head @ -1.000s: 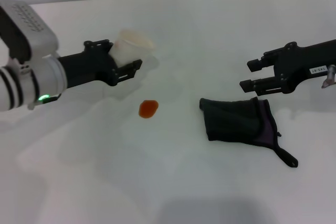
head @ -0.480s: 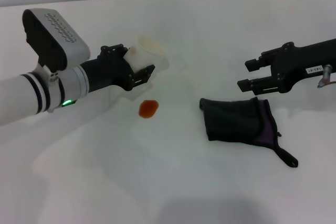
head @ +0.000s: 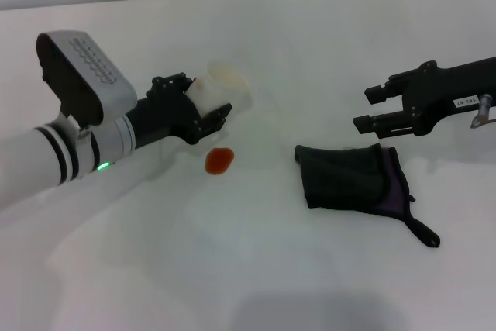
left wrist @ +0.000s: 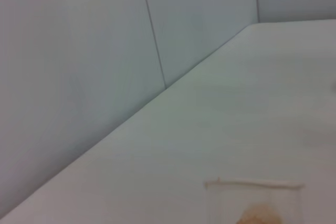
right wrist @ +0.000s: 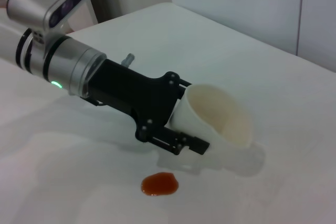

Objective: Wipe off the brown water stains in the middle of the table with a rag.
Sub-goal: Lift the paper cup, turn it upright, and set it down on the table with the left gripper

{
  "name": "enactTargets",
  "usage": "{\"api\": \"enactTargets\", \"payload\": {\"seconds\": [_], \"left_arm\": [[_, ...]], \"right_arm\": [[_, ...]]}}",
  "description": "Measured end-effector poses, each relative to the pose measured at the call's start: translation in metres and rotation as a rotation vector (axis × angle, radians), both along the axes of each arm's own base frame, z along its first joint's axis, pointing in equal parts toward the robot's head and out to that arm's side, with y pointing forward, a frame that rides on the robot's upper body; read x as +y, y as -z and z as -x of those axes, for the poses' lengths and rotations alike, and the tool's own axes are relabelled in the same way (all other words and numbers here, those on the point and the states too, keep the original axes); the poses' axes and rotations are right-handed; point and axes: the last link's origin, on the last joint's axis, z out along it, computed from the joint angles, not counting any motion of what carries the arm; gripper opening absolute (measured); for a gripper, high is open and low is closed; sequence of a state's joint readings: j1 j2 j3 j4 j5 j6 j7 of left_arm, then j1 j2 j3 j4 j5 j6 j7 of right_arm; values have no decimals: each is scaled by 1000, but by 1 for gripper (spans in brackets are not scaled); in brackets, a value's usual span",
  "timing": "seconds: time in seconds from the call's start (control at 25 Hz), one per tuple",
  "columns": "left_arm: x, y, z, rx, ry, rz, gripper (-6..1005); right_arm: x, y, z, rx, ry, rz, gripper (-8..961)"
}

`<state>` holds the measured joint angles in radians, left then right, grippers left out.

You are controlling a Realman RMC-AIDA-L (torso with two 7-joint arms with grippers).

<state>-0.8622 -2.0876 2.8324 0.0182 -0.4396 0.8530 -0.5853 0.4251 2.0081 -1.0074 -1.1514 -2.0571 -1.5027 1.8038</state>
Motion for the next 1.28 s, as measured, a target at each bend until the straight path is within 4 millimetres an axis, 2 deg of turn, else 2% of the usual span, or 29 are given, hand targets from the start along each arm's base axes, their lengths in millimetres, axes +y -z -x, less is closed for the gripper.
{"api": "enactTargets", "payload": {"seconds": [0.48,0.64,1.0,1.28], "left_arm": [[-16,-3,14,-59,-19,-8,605],[-18,-5,20,-65,-33,-13,657],[-17,-15,37,-61,-116,-25,722],[-17,-15,38,-52,-128,-14,743]], "right_arm": [[0,-1,-3,-2,9,-2,572],[-1,0,-3,-1,12,0,572],[-2,0,-5,0,19,0,572],[-2,0,-6,2,21,0,572]]}}
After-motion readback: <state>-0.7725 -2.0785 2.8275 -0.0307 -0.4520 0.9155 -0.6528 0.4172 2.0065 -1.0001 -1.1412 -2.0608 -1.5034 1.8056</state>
